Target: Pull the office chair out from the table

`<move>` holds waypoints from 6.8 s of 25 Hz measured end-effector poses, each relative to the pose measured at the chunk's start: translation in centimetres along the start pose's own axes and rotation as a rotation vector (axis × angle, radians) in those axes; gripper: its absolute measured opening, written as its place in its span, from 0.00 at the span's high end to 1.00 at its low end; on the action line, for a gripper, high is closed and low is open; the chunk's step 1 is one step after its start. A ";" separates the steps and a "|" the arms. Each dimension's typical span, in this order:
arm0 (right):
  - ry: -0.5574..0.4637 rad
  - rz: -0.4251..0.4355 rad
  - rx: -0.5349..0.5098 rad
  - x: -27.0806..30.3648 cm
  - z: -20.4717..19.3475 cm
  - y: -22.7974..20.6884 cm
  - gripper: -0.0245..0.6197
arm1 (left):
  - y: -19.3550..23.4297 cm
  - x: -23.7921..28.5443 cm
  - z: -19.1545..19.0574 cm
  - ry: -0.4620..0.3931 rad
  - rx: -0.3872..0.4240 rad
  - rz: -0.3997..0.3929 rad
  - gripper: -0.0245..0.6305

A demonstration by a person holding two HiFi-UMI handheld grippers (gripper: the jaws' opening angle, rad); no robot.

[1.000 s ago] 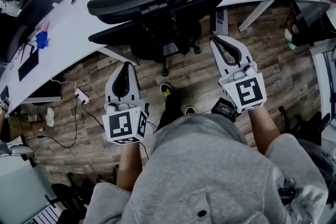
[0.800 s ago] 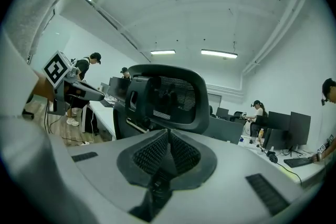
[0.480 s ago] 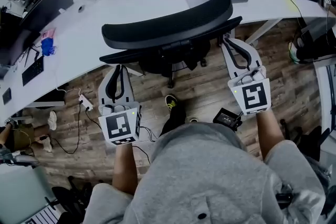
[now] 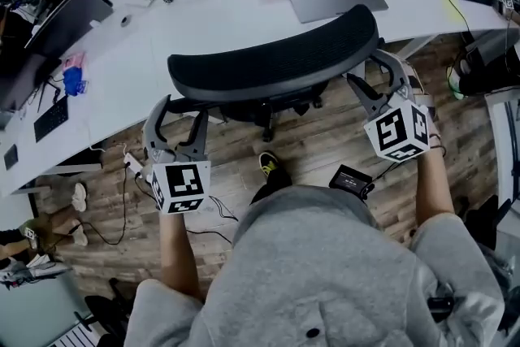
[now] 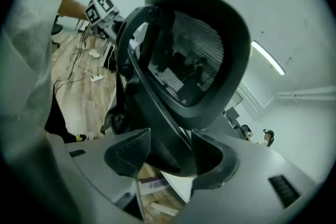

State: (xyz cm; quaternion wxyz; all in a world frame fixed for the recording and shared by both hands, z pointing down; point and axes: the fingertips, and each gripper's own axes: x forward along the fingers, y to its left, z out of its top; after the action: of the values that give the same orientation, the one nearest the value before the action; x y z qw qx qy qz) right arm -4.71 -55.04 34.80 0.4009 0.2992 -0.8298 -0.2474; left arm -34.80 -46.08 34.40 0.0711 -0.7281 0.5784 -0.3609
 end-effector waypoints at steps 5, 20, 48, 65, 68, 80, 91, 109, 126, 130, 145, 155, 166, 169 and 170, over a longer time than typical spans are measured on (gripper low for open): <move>0.129 0.043 -0.164 1.9 -1.0 0.3 0.60 | 0.8 -0.1 -0.7 0.045 0.076 -0.047 0.50; 0.346 0.059 -0.304 3.3 -3.7 -1.1 0.60 | -1.4 4.9 -4.5 0.241 0.339 -0.257 0.50; 0.440 0.115 -0.518 7.3 -6.5 -0.7 0.75 | -2.3 6.4 -5.1 0.271 0.524 -0.241 0.77; 0.410 0.126 -0.550 2.4 -7.2 3.3 0.76 | -5.0 2.3 -5.2 0.238 0.535 -0.233 0.76; 0.396 0.131 -0.562 2.1 -7.3 3.5 0.77 | -5.4 1.7 -5.4 0.250 0.528 -0.227 0.76; 0.359 0.160 -0.614 0.4 -7.3 5.1 0.78 | -7.3 -1.2 -5.9 0.276 0.509 -0.214 0.76; 0.355 0.168 -0.639 -0.4 -7.1 6.0 0.79 | -7.3 -1.7 -6.3 0.264 0.519 -0.216 0.76; 0.361 0.204 -0.658 -5.6 -9.2 8.3 0.79 | -11.8 -5.9 -5.3 0.245 0.519 -0.232 0.77; 0.403 0.165 -0.620 -11.0 -9.4 12.2 0.79 | -13.9 -9.5 -6.2 0.211 0.549 -0.263 0.77; 0.406 0.163 -0.615 -11.6 -9.2 12.8 0.79 | -14.1 -10.1 -6.4 0.206 0.552 -0.267 0.77; 0.437 0.153 -0.585 -16.3 -10.2 15.8 0.79 | -16.9 -13.7 -6.6 0.184 0.571 -0.276 0.76; 0.462 0.147 -0.566 -21.3 -11.2 19.1 0.79 | -20.2 -17.8 -6.9 0.171 0.584 -0.290 0.76; 0.472 0.124 -0.545 -27.5 -11.9 23.1 0.79 | -23.9 -23.3 -7.4 0.151 0.601 -0.294 0.76; 0.473 0.120 -0.541 -27.4 -12.1 23.2 0.79 | -23.9 -23.2 -7.7 0.159 0.602 -0.296 0.76; 0.476 0.128 -0.538 -27.2 -12.2 23.1 0.79 | -23.8 -23.0 -7.7 0.164 0.601 -0.300 0.76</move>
State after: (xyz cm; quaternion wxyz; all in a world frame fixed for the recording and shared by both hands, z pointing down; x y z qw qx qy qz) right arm 11.93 -22.04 42.53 0.6617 0.1798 -0.6355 -0.3549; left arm -22.29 -15.49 42.26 0.1817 -0.7202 0.3364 -0.5789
